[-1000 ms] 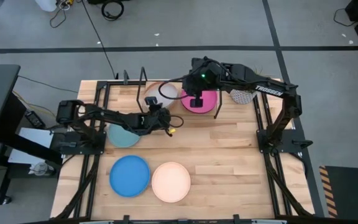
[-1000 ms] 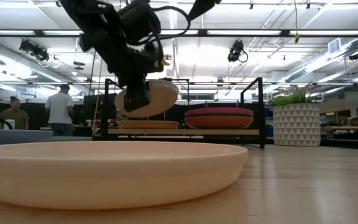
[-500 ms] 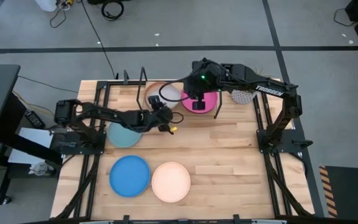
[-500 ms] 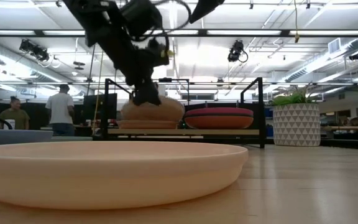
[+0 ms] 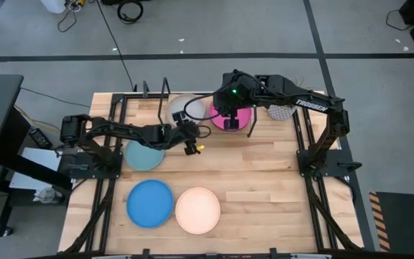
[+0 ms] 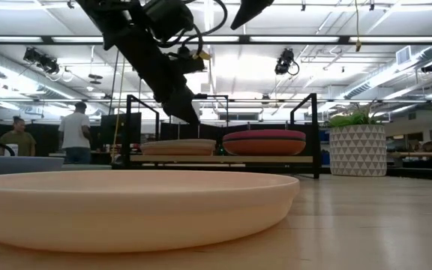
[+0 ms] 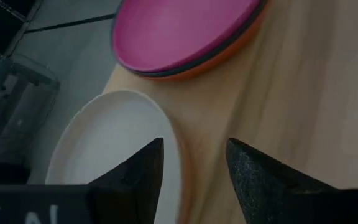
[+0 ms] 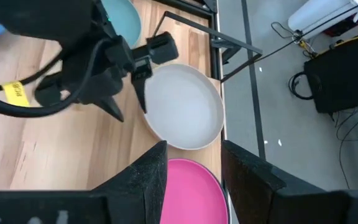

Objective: Place and stack plates onto a shelf
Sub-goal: Stack the gray plate on top of the brown plate on the shelf

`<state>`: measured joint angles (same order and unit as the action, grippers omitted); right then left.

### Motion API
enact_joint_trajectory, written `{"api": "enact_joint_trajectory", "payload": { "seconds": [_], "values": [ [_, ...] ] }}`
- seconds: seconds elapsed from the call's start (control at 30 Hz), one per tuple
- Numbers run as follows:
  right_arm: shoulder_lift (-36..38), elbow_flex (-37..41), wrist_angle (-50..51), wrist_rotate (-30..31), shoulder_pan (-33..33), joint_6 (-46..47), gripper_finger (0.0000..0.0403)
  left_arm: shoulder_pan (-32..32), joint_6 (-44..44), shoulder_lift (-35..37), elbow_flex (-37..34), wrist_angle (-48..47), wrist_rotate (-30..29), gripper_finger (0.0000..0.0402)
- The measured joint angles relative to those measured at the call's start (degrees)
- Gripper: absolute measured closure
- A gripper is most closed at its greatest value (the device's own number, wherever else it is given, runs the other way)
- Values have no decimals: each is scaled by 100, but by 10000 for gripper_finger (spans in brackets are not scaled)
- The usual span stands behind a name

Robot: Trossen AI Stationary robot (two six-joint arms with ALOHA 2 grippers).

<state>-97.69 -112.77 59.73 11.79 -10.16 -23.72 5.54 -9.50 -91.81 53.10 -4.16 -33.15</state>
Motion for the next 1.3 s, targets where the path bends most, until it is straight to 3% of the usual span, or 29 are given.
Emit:
{"api": "enact_joint_trajectory", "payload": {
  "seconds": [0.1,0.23,0.4,0.67,0.93,1.07,1.3],
  "values": [
    [0,0,138,-2,-15,-1,246,-220,-29,22,0,-51,89,221],
    [0,0,107,-2,-19,-4,246,-338,-66,38,2,37,-397,221],
    [0,0,70,-112,-19,15,246,43,393,-405,-3,809,-543,221],
    [0,0,74,-291,-8,13,246,557,144,-1239,-9,2353,-609,222],
    [0,4,89,-304,-9,15,246,625,132,-1291,-11,2089,-384,222],
    [-2,4,86,-438,-9,18,246,535,-215,-1276,-7,2317,-1071,222],
    [-2,4,83,-448,-10,56,246,604,-444,-1300,-14,2768,-1043,222]
  ]
}}
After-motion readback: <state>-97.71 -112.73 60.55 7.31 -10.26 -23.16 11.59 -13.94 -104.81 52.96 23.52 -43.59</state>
